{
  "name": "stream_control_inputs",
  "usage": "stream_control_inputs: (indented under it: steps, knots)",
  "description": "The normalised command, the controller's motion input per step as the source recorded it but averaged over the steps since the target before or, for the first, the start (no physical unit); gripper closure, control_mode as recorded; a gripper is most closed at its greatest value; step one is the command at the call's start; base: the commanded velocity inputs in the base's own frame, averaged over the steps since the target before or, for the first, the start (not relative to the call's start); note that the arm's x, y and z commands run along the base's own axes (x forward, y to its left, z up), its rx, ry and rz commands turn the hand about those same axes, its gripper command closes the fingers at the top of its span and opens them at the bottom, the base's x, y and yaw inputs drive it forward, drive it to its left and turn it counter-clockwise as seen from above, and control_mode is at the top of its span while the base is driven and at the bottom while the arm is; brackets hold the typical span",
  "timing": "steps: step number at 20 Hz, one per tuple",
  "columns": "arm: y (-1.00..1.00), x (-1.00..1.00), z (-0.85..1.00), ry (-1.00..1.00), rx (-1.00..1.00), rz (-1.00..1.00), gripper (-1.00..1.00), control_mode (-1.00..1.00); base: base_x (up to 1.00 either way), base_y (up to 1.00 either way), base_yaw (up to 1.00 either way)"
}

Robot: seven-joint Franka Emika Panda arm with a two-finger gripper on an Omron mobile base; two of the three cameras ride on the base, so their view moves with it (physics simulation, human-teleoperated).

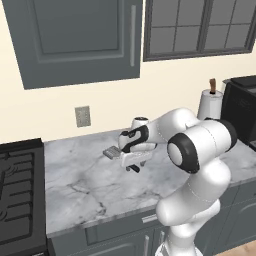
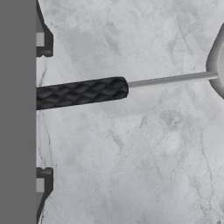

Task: Put the mushroom and cucumber in the pot. Retrieve the spatula and lightly stir the vegetables in the pot.

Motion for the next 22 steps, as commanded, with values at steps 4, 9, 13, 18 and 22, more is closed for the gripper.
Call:
stream_control_inputs:
  steps: [4,9,13,18,22]
  knots:
    - [0.16,0.0,-0.37,0.02,0.0,0.0,-1.0,-1.0,0.0,0.0,0.0]
    - [0.08,0.0,-0.3,0.04,0.0,0.0,-1.0,-1.0,0.0,0.0,0.0]
    - [0.01,-0.01,-0.01,0.0,0.0,0.0,-1.0,-1.0,0.0,0.0,0.0]
    - [0.0,-0.02,0.0,0.0,0.0,0.0,1.0,-1.0,0.0,0.0,0.0]
    - [0.0,-0.02,0.0,0.0,0.0,0.0,1.0,-1.0,0.0,0.0,0.0]
